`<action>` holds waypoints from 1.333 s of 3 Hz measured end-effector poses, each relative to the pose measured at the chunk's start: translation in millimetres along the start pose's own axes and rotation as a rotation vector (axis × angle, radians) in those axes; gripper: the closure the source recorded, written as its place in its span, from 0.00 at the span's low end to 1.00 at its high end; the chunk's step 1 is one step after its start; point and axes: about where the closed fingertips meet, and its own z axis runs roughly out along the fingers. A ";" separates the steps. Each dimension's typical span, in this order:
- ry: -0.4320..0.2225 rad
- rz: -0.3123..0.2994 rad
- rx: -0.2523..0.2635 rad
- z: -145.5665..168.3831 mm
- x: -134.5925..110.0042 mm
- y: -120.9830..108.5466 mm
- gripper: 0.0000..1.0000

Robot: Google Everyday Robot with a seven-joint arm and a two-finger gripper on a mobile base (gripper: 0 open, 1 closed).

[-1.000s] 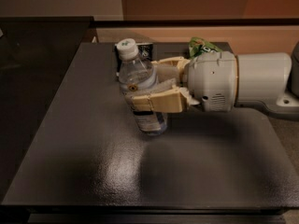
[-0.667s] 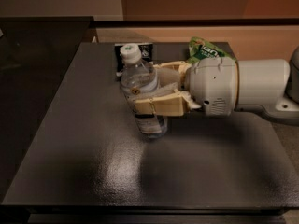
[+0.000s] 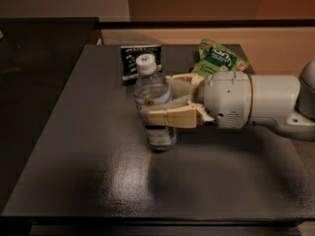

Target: Place blue plastic bottle upright

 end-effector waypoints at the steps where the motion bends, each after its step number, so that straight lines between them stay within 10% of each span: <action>1: -0.044 -0.006 -0.019 -1.1 8.7 -3.0 1.00; 2: -0.080 -0.016 -0.037 -0.8 15.8 -6.1 1.00; 4: -0.130 -0.009 -0.049 -2.8 23.4 -11.9 0.59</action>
Offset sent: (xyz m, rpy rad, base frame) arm 0.0130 -0.0117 -0.0271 0.1235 -0.0404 0.0622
